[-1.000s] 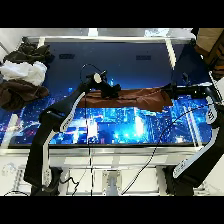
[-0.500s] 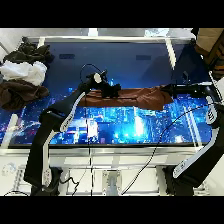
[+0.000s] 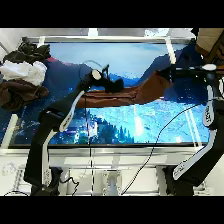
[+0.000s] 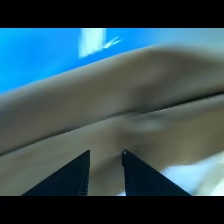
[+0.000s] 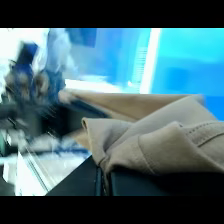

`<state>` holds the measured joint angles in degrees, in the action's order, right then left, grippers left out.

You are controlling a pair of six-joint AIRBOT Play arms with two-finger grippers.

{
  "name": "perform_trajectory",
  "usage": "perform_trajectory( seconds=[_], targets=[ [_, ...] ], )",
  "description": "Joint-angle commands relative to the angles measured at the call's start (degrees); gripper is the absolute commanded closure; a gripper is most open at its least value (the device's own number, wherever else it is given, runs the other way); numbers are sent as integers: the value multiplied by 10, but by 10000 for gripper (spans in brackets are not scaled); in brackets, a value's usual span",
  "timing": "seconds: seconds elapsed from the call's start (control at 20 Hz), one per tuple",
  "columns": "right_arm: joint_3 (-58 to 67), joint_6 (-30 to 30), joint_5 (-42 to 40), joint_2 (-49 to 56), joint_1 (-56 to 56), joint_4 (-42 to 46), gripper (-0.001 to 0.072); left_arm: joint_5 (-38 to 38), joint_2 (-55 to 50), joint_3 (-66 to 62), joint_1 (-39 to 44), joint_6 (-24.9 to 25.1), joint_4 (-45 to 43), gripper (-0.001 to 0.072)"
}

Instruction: Fold the shirts.

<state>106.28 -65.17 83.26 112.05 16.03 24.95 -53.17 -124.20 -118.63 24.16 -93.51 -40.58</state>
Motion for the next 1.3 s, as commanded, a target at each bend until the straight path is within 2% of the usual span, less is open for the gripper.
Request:
perform_trajectory(
  seconds=[0.0,0.25,0.35,0.45,0.55,0.7,0.75,0.8,0.85,0.9,1.1,1.25],
  targets=[
    [64,-34,2,-7,-85,48,688,45,58,-19,-50,98,91,460],
    [111,-52,-24,-6,-284,174,689,-20,188,-17,-188,93,31,460],
    [111,-50,-76,-6,-376,229,689,-43,232,-17,-232,94,18,460],
    [111,-53,-177,-5,-457,284,691,-67,261,-17,-259,94,4,460],
    [111,-56,-263,4,-495,247,692,-86,278,-17,-268,94,-24,460],
    [111,-38,-339,47,-501,107,688,-100,285,-2,-268,94,-27,460],
    [110,-39,-362,61,-497,70,654,-104,285,5,-268,94,-27,460],
    [110,-39,-383,73,-496,28,448,-112,285,11,-268,94,-28,460],
    [110,-39,-403,84,-490,-12,306,-115,285,16,-268,96,-28,459],
    [110,-38,-413,92,-486,-37,306,-116,285,16,-268,96,-29,460],
    [110,-38,-394,95,-455,-33,305,-115,285,16,-268,104,-28,459],
    [110,-38,-322,95,-418,-4,303,-127,285,16,-266,104,-28,460]
  ],
)
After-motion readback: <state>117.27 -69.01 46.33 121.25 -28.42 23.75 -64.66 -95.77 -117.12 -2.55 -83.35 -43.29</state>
